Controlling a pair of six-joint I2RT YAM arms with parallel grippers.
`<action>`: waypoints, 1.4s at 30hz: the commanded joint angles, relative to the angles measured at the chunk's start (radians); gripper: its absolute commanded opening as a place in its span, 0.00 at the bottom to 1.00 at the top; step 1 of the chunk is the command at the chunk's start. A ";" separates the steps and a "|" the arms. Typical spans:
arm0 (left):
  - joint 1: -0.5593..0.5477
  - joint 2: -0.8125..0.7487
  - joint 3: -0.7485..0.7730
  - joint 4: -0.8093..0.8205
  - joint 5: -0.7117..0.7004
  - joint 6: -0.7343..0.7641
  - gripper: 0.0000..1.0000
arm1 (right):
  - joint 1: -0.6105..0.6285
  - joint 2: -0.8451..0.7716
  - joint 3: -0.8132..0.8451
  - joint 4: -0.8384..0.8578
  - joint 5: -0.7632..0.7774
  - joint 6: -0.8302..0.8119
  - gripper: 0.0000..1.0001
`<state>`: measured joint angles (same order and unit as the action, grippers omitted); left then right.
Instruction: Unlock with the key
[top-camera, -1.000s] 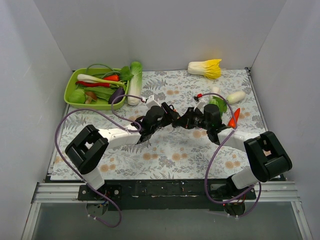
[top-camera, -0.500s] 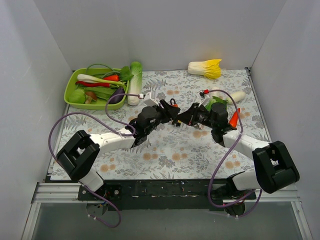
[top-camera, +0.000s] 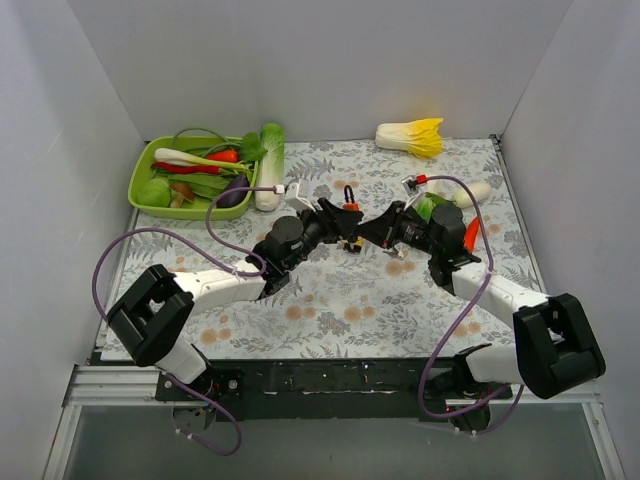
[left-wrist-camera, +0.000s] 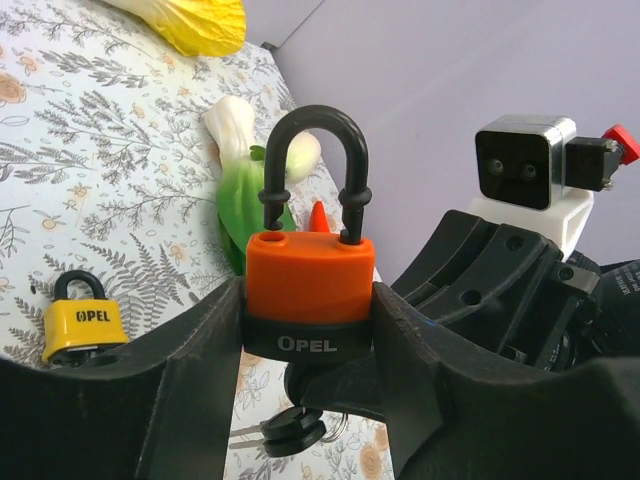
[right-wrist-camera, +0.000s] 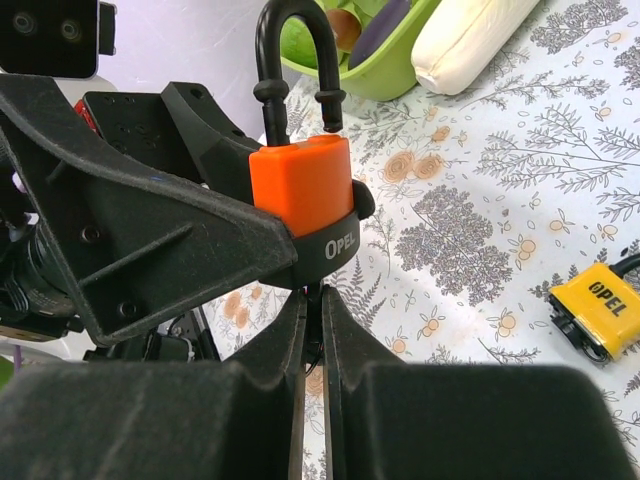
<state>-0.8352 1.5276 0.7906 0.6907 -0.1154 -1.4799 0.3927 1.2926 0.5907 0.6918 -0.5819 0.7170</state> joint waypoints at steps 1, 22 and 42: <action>-0.099 -0.053 -0.025 -0.006 0.349 -0.002 0.00 | -0.043 -0.030 0.069 0.224 0.201 0.026 0.01; 0.102 -0.121 -0.001 -0.209 0.400 -0.011 0.00 | -0.043 -0.228 0.135 -0.124 0.159 -0.327 0.80; 0.447 -0.179 0.016 -0.315 1.464 0.301 0.00 | -0.049 -0.023 0.411 -0.147 -0.562 -0.229 0.81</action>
<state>-0.4431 1.3022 0.7982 0.3405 1.1267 -1.1946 0.3248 1.2583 0.9745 0.5247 -1.0168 0.4671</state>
